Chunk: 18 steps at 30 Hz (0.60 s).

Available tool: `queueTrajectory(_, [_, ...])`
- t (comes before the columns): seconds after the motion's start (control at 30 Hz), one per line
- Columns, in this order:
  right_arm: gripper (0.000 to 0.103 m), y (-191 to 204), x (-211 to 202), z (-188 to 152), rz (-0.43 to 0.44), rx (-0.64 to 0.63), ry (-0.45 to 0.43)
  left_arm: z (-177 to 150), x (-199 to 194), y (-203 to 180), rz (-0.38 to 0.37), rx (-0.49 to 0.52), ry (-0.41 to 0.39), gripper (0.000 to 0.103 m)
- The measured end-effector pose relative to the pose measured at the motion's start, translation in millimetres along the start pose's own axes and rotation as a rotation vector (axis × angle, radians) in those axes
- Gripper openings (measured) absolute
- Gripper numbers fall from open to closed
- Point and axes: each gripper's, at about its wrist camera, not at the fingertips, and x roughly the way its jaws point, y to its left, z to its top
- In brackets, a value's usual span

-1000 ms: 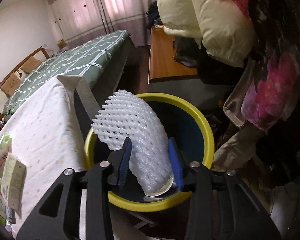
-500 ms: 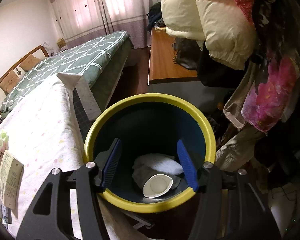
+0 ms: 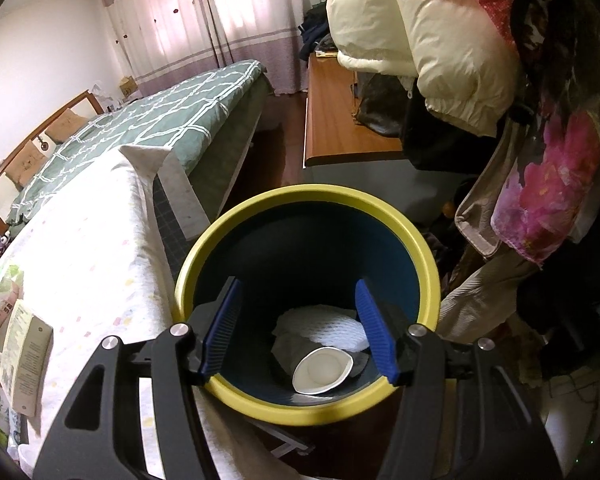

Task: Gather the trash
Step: 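Drop the foam net into the bin with the right tool while the left tool grasps the white Co-Q bottle, then carry the Co-Q bottle over the bin and open the left tool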

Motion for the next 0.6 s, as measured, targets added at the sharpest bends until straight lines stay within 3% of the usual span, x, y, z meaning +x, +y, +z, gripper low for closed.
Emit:
queueTrajectory(0.2, [0.056, -3, -4, -2, 0.009, -0.006, -0.003, 6, -1, -4, -0.013, 0.0, -0.009, 0.05])
queueTrajectory(0.6, [0.056, -44, -16, 4, 0.004, 0.052, -0.042, 58, 10, -49, -0.067, 0.093, -0.047, 0.047])
